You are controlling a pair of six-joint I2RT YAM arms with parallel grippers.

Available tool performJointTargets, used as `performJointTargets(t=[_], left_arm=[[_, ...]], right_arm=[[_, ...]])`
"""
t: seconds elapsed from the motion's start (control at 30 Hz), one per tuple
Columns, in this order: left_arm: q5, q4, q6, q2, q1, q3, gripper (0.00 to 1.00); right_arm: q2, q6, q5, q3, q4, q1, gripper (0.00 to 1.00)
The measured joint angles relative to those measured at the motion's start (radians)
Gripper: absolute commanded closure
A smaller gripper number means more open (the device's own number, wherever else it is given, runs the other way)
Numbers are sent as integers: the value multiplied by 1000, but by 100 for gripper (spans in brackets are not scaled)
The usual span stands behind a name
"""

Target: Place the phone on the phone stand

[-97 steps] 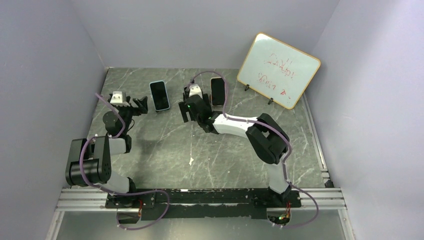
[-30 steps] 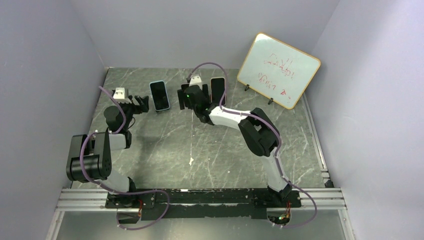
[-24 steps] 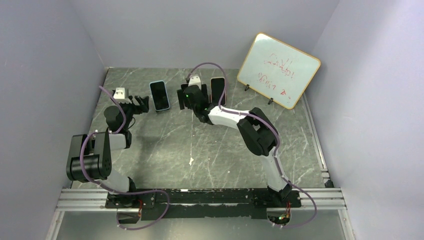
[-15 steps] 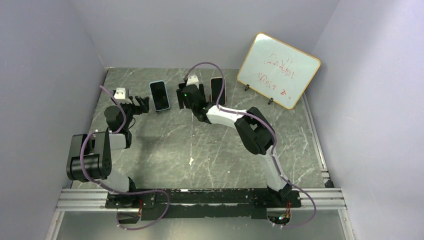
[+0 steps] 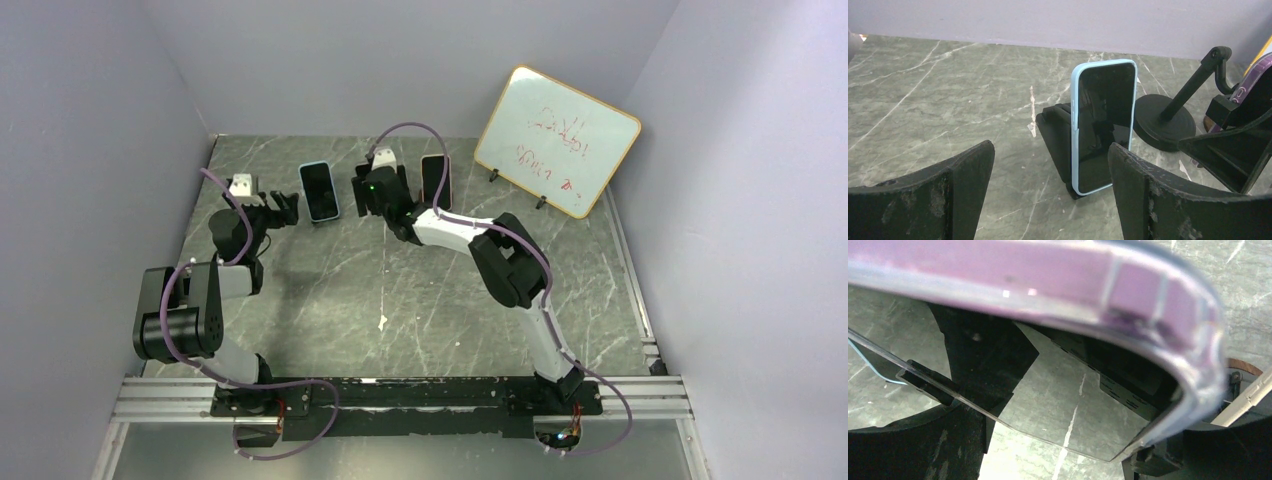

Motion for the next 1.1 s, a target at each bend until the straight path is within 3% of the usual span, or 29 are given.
performJointTargets(t=[0.47,0.77,1.1], left_arm=[[5,-13,6,2,-2,0,12],[6,-19,6,8,-2,12,12],[7,-20,6,14,-3,13,12]], right_arm=[[26,6,-49,48,-13,-3,26],[35,14,-66,68,-18,-5,1],[29,18,-94,71,-34,-17,0]])
